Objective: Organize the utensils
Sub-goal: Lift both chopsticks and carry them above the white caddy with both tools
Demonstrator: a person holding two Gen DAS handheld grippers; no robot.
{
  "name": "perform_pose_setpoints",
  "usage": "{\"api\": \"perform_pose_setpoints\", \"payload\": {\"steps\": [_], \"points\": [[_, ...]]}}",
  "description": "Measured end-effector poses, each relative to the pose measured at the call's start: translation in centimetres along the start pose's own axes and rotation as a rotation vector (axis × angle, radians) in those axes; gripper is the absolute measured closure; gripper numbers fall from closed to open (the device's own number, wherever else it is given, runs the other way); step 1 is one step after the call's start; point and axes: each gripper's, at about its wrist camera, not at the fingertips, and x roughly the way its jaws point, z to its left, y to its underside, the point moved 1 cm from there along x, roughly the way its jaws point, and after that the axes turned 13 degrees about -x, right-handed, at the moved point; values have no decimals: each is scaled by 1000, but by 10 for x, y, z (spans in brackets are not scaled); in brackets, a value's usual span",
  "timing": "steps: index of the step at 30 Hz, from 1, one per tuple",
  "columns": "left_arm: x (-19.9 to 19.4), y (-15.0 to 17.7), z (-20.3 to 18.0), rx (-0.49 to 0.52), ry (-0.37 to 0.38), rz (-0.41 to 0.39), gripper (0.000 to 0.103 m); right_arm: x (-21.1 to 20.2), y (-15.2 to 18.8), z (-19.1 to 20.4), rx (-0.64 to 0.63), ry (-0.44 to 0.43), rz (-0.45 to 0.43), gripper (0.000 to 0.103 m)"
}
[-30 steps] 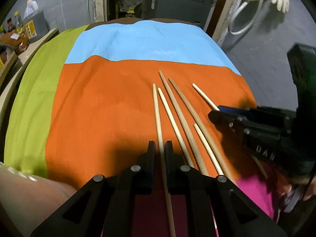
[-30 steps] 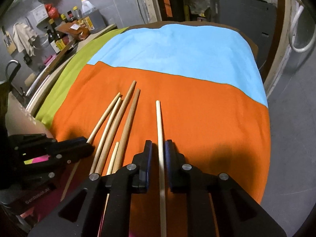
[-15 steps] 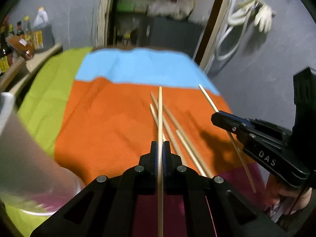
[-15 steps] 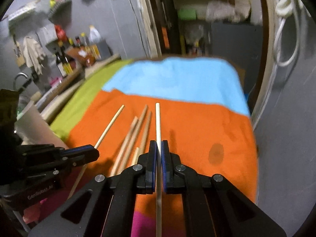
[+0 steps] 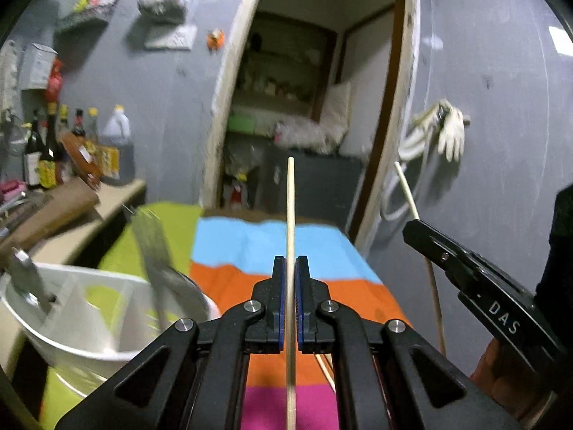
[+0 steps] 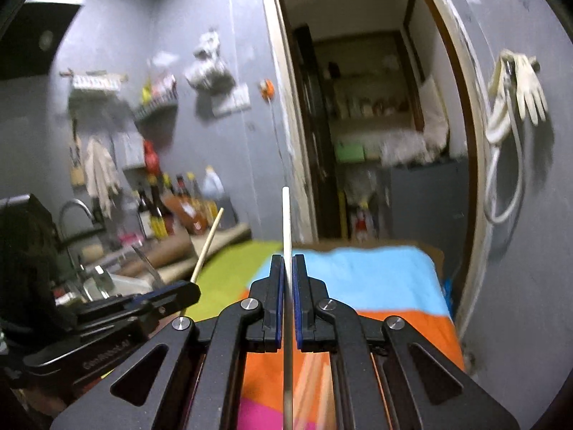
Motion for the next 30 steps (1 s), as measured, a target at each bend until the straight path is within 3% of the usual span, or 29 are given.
{"api": "perform_pose_setpoints", "payload": {"steps": [7,16,23,30], "points": [[-35,-39,37,-28,-25,-112,100,17,-34,37,46,-56,-129,100],[-62,-83,130,-160,-93,-194,100,56,-60,77,91,-120,-225,100],[-64,-94,169,-228,-100,-249,100,73,-53,94,156,-68,-294,100],[-60,-86,181,-265,-110,-287,100,81,-39,89,228,31,-287,100]]}}
